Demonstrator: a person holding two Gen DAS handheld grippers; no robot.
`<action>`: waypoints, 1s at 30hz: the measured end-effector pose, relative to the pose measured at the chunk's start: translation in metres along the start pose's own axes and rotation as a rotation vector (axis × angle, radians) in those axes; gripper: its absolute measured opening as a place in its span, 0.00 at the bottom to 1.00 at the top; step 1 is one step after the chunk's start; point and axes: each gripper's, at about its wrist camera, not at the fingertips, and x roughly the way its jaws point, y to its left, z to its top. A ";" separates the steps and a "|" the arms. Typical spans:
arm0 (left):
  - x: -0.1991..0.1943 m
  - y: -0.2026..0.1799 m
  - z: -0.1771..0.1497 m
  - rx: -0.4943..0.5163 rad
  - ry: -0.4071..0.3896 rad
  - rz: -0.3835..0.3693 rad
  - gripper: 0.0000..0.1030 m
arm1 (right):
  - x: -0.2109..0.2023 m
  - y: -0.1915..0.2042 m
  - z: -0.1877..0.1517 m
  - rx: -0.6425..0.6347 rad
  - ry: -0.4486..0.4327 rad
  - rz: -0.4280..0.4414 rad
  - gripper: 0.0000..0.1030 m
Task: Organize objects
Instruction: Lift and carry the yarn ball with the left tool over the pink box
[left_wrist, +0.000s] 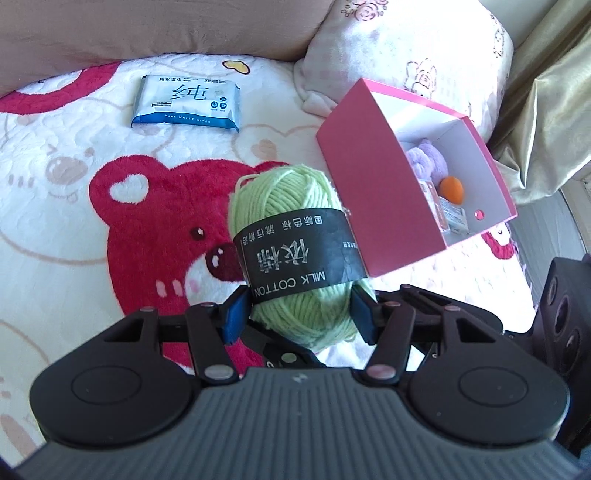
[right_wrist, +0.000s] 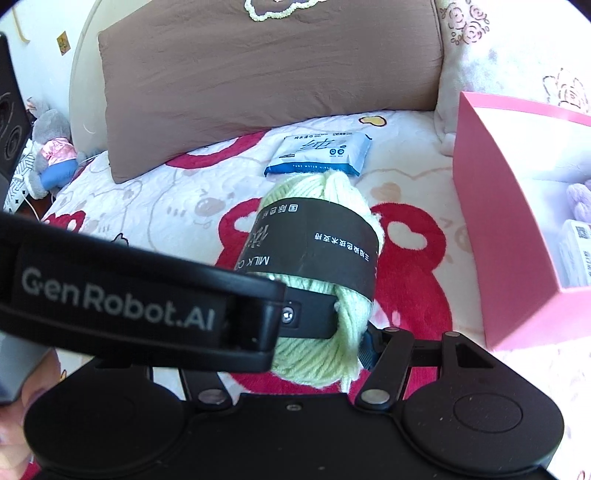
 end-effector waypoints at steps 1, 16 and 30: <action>-0.003 -0.001 -0.001 0.000 -0.001 -0.001 0.55 | -0.002 0.002 0.000 0.002 0.001 -0.006 0.65; -0.040 -0.012 -0.018 -0.042 0.019 -0.059 0.55 | -0.047 0.016 -0.001 -0.037 0.045 0.001 0.65; -0.061 -0.041 -0.022 -0.014 0.009 -0.119 0.55 | -0.090 0.014 0.003 -0.013 0.049 -0.032 0.65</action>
